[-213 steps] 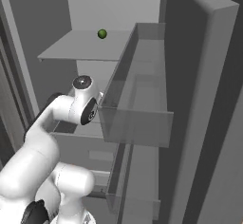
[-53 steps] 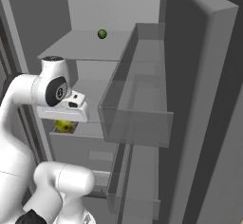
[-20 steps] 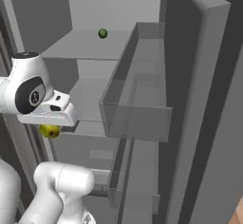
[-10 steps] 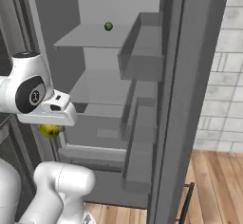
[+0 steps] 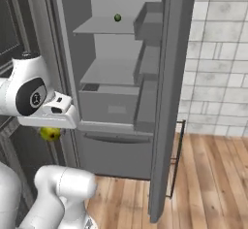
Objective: Pick up the pear and kiwi from the fridge and place one fruit on each plate on the dining counter.
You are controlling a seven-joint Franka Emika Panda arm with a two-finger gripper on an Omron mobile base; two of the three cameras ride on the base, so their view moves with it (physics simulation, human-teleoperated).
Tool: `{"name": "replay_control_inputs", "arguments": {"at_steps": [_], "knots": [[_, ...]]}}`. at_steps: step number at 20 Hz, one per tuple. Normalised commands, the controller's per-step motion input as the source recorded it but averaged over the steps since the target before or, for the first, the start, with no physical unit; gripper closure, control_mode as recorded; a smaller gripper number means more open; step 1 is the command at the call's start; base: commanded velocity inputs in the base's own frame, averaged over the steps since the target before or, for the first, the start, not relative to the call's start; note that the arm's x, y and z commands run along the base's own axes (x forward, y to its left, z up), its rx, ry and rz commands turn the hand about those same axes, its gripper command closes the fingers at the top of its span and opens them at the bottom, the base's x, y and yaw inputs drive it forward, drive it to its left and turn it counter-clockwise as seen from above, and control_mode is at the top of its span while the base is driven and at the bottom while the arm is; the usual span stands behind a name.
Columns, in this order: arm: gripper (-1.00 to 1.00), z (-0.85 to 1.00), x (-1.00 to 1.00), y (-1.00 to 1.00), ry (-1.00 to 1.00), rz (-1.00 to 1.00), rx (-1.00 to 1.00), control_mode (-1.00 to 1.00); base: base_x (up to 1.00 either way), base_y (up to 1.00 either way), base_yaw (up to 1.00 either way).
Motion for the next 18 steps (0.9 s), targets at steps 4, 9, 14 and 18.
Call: {"name": "replay_control_inputs", "arguments": {"at_steps": [4, 9, 14, 18], "knots": [[1.00, 0.00, 0.00, 0.00, 0.00, 0.00, 0.00, 1.00, -0.89, -0.44, -0.03], [1.00, 0.00, 0.00, 0.00, 0.00, 0.00, 0.00, 1.00, -0.56, -0.95, -0.33], [1.00, 0.00, 0.00, 0.00, 0.00, 0.00, 0.00, 1.00, -0.01, -1.00, -0.58], [1.00, 0.00, 0.00, 0.00, 0.00, 0.00, 0.00, 1.00, 0.00, -0.97, -0.68]]}}
